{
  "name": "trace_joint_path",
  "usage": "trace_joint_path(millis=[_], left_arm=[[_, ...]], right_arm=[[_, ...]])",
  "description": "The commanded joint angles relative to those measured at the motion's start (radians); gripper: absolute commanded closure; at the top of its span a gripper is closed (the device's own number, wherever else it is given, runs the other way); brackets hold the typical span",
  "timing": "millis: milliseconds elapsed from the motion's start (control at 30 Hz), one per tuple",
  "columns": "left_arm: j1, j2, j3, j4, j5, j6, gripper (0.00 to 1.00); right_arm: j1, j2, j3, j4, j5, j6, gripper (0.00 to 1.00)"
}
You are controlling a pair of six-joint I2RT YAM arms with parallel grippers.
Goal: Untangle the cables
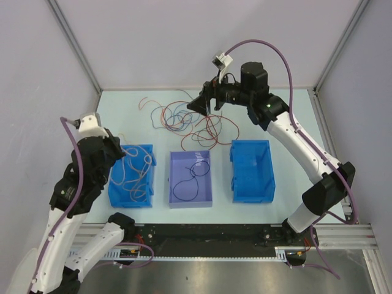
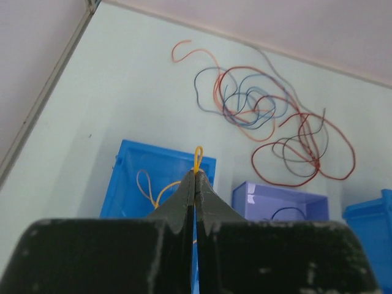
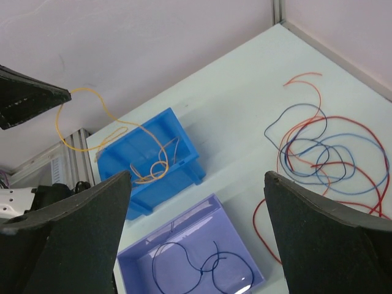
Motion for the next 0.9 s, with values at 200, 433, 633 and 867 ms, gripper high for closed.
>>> trace_joint_path(millis=[200,433,633,867], left_arm=[[0.007,-0.029,-0.095,-0.002,-0.048,-0.053,1.0],[0.007,0.0,-0.064,0.0,-0.1,-0.047,1.0],[0.005,-0.002,-0.075,-0.011,-0.125,-0.073,0.69],[0.005,-0.02,-0.09,-0.003,-0.114,-0.073,0.31]], right_arm=[[0.008,-0.007,-0.032,0.049,0.003,0.03,0.06],[0.009,0.0,-0.032,0.046,0.003,0.03,0.06],[0.009,0.006,-0.031,0.036,0.009,0.024,0.06],[0.011,0.025,-0.02,0.043,0.005,0.029,0.06]])
